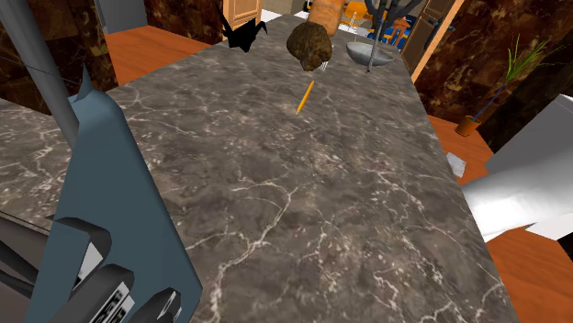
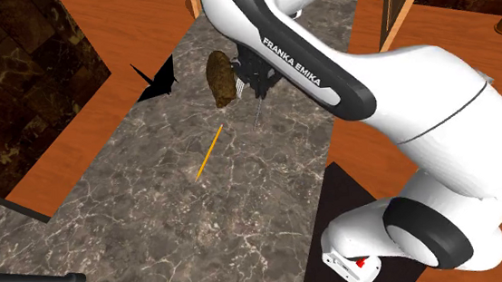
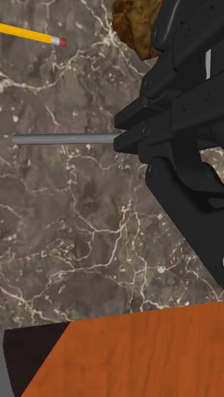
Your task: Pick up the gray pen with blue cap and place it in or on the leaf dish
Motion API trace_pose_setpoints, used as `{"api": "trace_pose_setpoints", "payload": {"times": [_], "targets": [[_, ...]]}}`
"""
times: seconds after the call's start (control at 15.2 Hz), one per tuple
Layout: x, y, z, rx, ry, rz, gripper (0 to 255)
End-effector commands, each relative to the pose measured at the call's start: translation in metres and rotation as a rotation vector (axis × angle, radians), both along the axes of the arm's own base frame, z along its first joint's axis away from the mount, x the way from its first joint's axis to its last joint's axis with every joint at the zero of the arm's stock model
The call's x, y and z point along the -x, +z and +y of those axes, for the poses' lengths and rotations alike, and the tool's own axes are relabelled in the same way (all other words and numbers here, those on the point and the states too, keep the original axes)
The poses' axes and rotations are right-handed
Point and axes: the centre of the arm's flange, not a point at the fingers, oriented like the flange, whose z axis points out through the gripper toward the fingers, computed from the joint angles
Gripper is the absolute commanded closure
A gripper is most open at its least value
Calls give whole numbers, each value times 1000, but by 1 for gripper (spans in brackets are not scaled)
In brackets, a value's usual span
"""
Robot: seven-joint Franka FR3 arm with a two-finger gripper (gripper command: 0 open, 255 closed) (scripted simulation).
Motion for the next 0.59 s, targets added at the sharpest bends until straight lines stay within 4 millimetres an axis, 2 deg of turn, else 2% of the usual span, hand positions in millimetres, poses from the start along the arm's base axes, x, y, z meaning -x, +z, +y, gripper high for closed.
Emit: {"api": "trace_pose_setpoints", "payload": {"times": [0.0,0.53], "targets": [[-11,0,-23,0,2,0,255],[-59,3,-117,0,2,0,255]]}}
